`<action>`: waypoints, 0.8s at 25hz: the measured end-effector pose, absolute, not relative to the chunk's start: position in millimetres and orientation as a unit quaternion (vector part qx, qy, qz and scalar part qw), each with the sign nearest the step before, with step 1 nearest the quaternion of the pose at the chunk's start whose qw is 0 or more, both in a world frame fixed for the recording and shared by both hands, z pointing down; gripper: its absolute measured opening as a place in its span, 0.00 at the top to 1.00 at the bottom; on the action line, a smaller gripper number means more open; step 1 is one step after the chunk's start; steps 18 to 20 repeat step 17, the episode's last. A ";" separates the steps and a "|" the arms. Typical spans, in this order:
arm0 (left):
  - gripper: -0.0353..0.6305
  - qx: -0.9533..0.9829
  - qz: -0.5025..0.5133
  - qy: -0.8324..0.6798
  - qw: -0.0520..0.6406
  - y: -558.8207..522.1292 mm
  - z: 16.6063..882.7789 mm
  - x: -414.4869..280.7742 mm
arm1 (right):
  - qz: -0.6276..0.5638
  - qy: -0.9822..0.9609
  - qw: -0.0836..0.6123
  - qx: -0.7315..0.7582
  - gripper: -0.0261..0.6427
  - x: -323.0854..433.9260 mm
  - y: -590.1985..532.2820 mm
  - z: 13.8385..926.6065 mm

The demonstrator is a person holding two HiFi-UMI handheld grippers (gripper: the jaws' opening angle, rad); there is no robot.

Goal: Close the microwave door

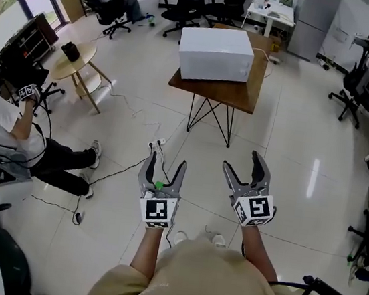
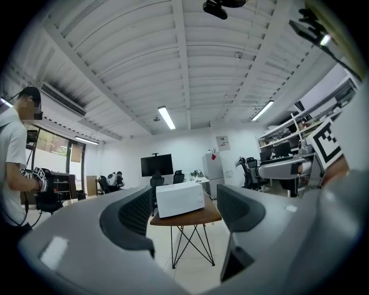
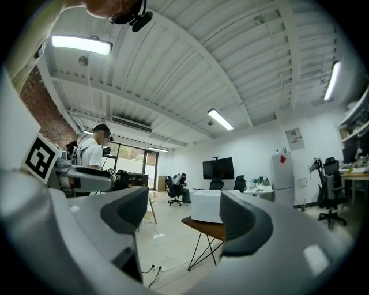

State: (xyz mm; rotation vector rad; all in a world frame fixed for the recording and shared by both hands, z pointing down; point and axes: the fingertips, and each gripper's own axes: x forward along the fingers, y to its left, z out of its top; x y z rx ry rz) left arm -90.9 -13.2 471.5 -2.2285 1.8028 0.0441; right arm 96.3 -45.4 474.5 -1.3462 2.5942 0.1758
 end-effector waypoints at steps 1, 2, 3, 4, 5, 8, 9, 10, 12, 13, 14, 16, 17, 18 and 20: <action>0.44 -0.769 0.016 0.624 0.136 -9.5 468.8 -94.3 | 0.061 0.882 0.106 -0.456 0.39 93.5 -42.1 471.5; 0.44 -0.769 0.018 0.625 0.136 -6.7 466.3 -98.1 | 0.065 0.882 0.107 -0.454 0.39 91.0 -39.2 467.5; 0.44 -0.768 0.019 0.626 0.135 -5.1 464.6 -101.7 | 0.069 0.882 0.107 -0.454 0.39 89.2 -37.3 463.8; 0.44 -0.768 0.020 0.626 0.134 -4.9 463.9 -104.6 | 0.071 0.881 0.108 -0.455 0.39 88.5 -36.6 460.9; 0.44 -0.768 0.019 0.626 0.132 -5.5 464.0 -106.6 | 0.072 0.879 0.109 -0.458 0.39 88.8 -36.7 458.6; 0.44 -0.770 0.021 0.625 0.125 -4.0 468.4 -108.7 | 0.075 0.877 0.108 -0.461 0.39 90.0 -34.0 456.1; 0.44 -0.771 0.024 0.625 0.124 -2.2 472.4 -108.8 | 0.076 0.878 0.108 -0.461 0.39 90.4 -31.6 458.6; 0.44 -0.771 0.027 0.624 0.123 -0.5 476.6 -108.7 | 0.076 0.877 0.107 -0.461 0.39 91.1 -29.2 461.9; 0.44 -0.772 0.034 0.623 0.121 1.9 480.2 -108.1 | 0.074 0.878 0.108 -0.461 0.39 92.0 -25.5 464.7; 0.44 -0.773 0.037 0.622 0.121 2.9 478.7 -107.6 | 0.073 0.878 0.109 -0.459 0.39 91.4 -24.3 463.1; 0.44 -0.773 0.039 0.621 0.122 4.0 475.7 -107.0 | 0.074 0.880 0.111 -0.457 0.39 90.2 -23.6 460.3; 0.44 -0.774 0.043 0.619 0.126 5.6 466.9 -105.8 | 0.075 0.883 0.111 -0.450 0.39 87.5 -24.0 453.7; 0.44 -0.773 0.046 0.619 0.128 6.3 461.9 -105.2 | 0.075 0.884 0.112 -0.447 0.39 86.1 -24.7 450.2; 0.44 -0.773 0.046 0.619 0.128 6.3 461.9 -105.2 | 0.075 0.884 0.112 -0.447 0.39 86.1 -24.7 450.2; 0.44 -0.773 0.046 0.619 0.128 6.3 461.9 -105.2 | 0.075 0.884 0.112 -0.447 0.39 86.1 -24.7 450.2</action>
